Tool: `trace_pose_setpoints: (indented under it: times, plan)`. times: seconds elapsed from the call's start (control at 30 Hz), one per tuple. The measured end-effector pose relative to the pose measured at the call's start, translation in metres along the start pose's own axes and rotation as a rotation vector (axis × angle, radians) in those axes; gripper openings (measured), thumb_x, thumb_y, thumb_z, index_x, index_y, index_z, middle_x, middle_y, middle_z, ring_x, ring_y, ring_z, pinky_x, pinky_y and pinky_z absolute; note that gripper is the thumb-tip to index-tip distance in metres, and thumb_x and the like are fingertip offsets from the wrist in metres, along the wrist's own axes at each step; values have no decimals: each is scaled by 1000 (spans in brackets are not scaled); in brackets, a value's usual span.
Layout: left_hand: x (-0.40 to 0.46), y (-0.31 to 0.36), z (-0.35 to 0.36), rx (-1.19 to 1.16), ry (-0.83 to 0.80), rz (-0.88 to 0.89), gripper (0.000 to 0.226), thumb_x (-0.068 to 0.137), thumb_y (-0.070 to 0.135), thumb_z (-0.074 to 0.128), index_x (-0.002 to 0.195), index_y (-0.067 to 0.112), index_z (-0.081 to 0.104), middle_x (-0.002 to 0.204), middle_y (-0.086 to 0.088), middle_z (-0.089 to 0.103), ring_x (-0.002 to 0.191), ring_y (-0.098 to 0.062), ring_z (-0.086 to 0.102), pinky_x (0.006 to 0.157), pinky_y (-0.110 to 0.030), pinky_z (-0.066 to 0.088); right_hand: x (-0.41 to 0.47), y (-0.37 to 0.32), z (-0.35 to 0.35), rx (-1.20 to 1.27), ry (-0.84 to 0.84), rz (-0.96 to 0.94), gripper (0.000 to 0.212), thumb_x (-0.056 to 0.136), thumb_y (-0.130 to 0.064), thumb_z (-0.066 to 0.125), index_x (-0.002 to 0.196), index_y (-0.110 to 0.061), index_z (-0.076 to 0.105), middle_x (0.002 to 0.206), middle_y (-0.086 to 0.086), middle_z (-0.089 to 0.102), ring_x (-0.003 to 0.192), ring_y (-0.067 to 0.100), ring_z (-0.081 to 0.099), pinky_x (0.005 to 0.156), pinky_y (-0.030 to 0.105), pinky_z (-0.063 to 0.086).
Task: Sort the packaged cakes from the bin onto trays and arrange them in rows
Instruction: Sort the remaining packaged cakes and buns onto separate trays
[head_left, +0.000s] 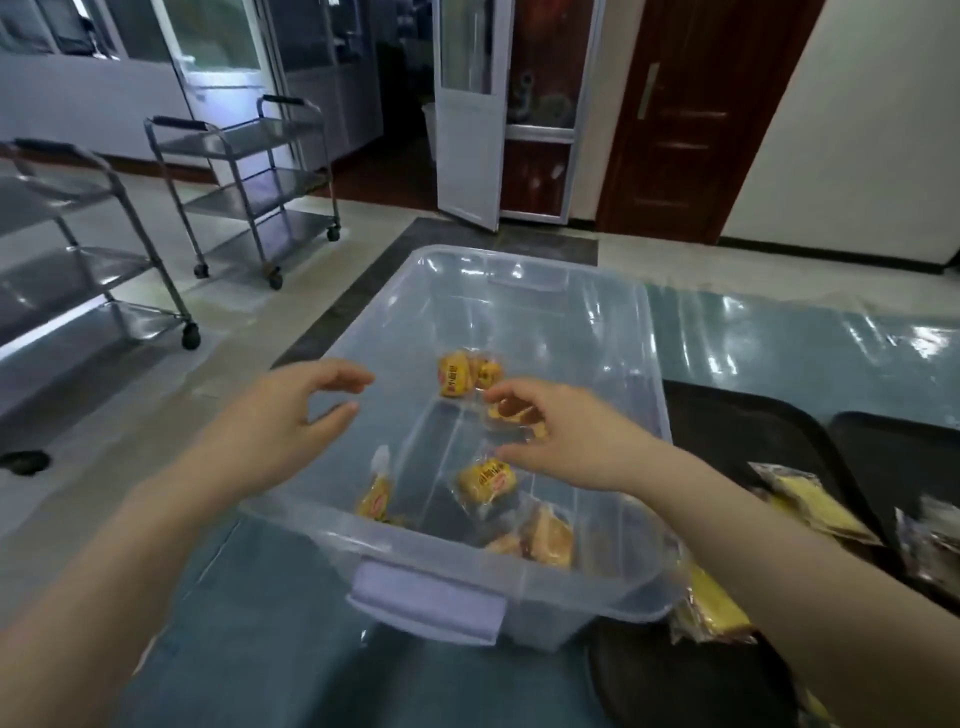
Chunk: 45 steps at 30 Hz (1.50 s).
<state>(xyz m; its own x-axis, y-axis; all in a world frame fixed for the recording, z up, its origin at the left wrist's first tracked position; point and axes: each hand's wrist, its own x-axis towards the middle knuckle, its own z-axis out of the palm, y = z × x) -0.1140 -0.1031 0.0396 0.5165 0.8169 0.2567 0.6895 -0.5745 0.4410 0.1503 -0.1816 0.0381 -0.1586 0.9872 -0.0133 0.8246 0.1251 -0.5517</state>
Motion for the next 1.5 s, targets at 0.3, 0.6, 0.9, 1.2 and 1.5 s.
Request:
trace_pose_setpoints:
  times: [0.3, 0.6, 0.9, 1.2, 1.5]
  plan:
    - [8, -24, 24, 203, -151, 131, 51, 87, 42, 55, 135, 31, 43, 138, 9, 47, 130, -12, 37, 112, -29, 13, 51, 19, 67, -416, -481, 256, 117, 69, -45, 82, 153, -26, 2, 155, 7, 29, 134, 30, 39, 105, 38, 39]
    - [7, -29, 30, 237, -90, 117, 48, 88, 45, 52, 132, 27, 44, 132, 3, 53, 122, -15, 45, 114, -31, 13, 67, 75, 156, -644, -729, 446, 126, 78, -16, 74, 139, -42, -33, 149, 12, -40, 138, 49, -21, 111, 61, 21]
    - [9, -30, 32, 300, -74, 128, 48, 87, 46, 53, 130, 26, 48, 121, 2, 58, 118, -15, 47, 114, -30, 12, 90, 98, 147, -524, -563, 319, 139, 55, -34, 91, 141, -54, -17, 157, 4, -25, 140, 41, 21, 102, 50, 42]
    - [11, -24, 28, 351, -145, 104, 50, 85, 48, 52, 130, 28, 49, 122, 4, 59, 120, -13, 45, 114, -28, 10, 110, 92, 144, -543, -420, 321, 88, 69, -26, 81, 138, -32, 28, 148, 10, 11, 130, 39, 29, 92, 48, 44]
    - [14, -23, 30, 482, -306, 125, 56, 85, 49, 53, 136, 32, 39, 139, 5, 47, 138, -14, 26, 113, -30, -4, 114, 76, 131, -604, -356, 135, 49, 89, -15, 55, 136, -20, 39, 128, 14, 44, 115, 38, 47, 84, 43, 44]
